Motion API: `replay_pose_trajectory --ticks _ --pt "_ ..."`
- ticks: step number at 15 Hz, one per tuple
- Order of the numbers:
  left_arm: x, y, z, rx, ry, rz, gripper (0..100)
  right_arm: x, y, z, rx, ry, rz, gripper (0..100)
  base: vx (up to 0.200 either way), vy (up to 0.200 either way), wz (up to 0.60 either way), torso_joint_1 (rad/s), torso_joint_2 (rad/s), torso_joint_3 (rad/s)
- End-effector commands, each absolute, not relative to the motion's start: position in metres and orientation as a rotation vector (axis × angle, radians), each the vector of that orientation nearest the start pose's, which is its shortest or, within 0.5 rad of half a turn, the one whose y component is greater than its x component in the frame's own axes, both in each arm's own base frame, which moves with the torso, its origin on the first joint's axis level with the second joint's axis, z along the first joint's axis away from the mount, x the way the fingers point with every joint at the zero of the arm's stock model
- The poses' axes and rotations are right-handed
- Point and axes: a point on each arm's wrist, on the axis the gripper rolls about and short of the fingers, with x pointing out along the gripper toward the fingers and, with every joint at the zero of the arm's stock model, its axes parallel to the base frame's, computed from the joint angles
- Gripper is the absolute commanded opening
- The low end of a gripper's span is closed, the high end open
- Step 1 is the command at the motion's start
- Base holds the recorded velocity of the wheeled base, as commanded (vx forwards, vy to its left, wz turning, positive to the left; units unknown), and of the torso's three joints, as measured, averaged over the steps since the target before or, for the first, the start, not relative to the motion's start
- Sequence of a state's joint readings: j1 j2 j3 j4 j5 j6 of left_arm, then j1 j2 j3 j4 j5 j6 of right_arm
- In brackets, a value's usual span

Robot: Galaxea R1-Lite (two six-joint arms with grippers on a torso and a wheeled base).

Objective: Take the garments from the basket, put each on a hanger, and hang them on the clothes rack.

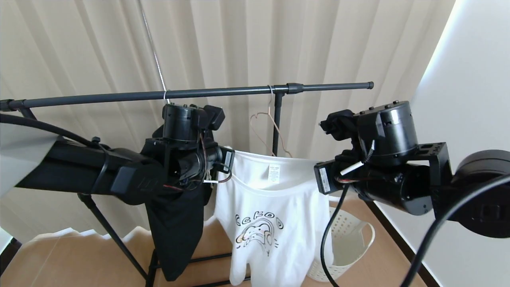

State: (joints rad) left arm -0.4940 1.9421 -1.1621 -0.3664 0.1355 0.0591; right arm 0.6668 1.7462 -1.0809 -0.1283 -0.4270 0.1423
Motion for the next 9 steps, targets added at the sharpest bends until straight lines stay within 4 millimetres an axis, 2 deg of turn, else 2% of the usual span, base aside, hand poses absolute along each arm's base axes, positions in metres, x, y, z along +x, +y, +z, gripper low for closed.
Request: replay_pose_trajectory --ticks 1,3,5,7,9 --pt "0.309 -0.169 0.180 0.210 0.432 -0.338 0 0.293 0.201 0.187 -0.123 0.458 0.150 0 0.000 0.000 0.00 0.000 0.00 0.000" --pt "0.295 -0.173 0.177 0.234 0.470 -0.347 0 0.307 0.210 0.180 -0.113 0.441 0.144 0 0.000 0.000 0.00 0.000 0.00 0.000" --pt "0.273 -0.190 0.161 0.267 0.525 -0.417 0 0.327 0.224 0.171 -0.085 0.385 0.144 0 0.000 0.000 0.00 0.000 0.00 0.000" --pt "0.261 -0.203 0.155 0.266 0.544 -0.462 0 0.336 0.232 0.171 -0.063 0.348 0.142 0 0.000 0.000 0.00 0.000 0.00 0.000" --pt "0.242 -0.232 0.145 0.216 0.584 -0.528 0 0.342 0.242 0.175 -0.020 0.276 0.149 0 0.000 0.000 0.00 0.000 0.00 0.000"
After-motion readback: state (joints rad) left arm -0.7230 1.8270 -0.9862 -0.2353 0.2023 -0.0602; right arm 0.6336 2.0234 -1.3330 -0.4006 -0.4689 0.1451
